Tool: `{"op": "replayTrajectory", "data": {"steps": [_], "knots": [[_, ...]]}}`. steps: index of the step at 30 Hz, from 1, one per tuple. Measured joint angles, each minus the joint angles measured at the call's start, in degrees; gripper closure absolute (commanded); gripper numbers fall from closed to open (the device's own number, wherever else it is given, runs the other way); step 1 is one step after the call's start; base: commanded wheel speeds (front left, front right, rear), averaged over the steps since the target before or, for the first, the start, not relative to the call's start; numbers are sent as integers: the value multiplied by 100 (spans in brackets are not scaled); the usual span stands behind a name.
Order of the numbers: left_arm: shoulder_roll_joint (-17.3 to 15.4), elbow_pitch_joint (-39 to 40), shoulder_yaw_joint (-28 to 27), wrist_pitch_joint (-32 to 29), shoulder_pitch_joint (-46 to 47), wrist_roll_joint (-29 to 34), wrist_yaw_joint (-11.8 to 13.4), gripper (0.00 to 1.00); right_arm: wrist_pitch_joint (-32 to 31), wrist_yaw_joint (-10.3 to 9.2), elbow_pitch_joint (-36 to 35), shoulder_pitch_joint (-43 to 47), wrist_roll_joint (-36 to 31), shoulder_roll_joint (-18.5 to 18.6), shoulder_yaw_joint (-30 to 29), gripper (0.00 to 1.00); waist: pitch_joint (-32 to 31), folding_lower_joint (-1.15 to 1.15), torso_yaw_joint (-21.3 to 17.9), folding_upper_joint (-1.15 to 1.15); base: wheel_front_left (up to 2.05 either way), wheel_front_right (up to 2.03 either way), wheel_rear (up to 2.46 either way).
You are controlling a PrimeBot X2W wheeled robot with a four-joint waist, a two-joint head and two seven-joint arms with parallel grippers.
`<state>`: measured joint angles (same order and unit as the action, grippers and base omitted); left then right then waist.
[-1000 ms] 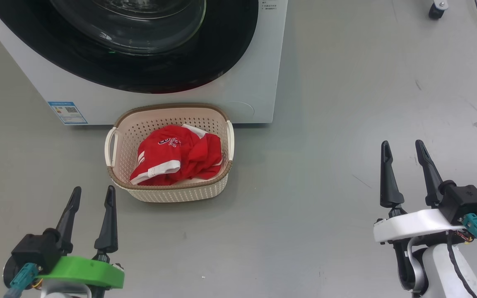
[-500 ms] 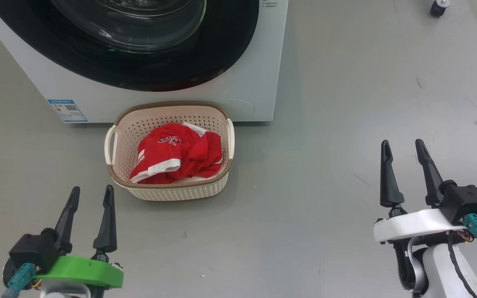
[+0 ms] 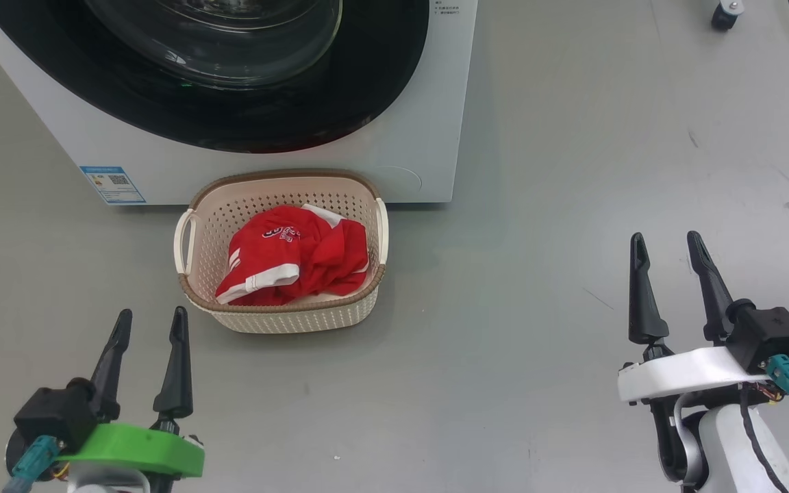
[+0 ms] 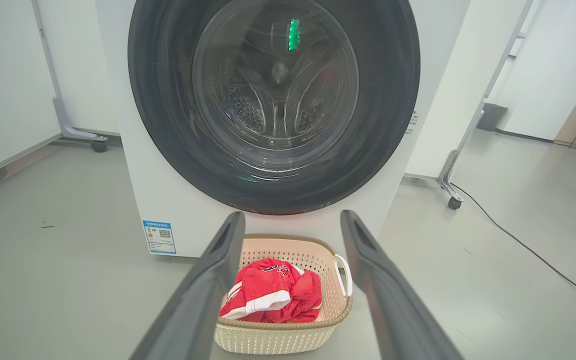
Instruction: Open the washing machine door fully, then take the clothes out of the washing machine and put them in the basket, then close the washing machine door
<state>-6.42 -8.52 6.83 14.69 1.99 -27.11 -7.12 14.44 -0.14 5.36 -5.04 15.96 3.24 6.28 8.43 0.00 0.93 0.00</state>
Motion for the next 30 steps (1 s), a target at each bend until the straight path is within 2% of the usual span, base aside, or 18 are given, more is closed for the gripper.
{"op": "replayTrajectory", "data": {"steps": [1, 9, 14, 30], "knots": [[0, 4, 2, 0, 0, -22, 0, 100, 0, 1, 0, 3, -1, 0, 0, 100, 0, 0, 0, 0, 0, 0, 0], [146, -280, 100, -1, -49, -36, 1, 100, -8, 3, 304, 220, 54, -65, 19, 100, -4, 1, -2, 0, 0, 0, 0], [148, -261, 103, -41, -114, -363, 1, 100, -8, 7, 280, 233, 330, -65, 46, 100, -35, 0, -6, 0, 0, 0, 0], [176, -254, -31, -356, -114, -1558, 3, 100, -281, 119, 267, 314, 1833, -68, -114, 100, -194, 0, -23, 0, 0, 0, 0]]}}
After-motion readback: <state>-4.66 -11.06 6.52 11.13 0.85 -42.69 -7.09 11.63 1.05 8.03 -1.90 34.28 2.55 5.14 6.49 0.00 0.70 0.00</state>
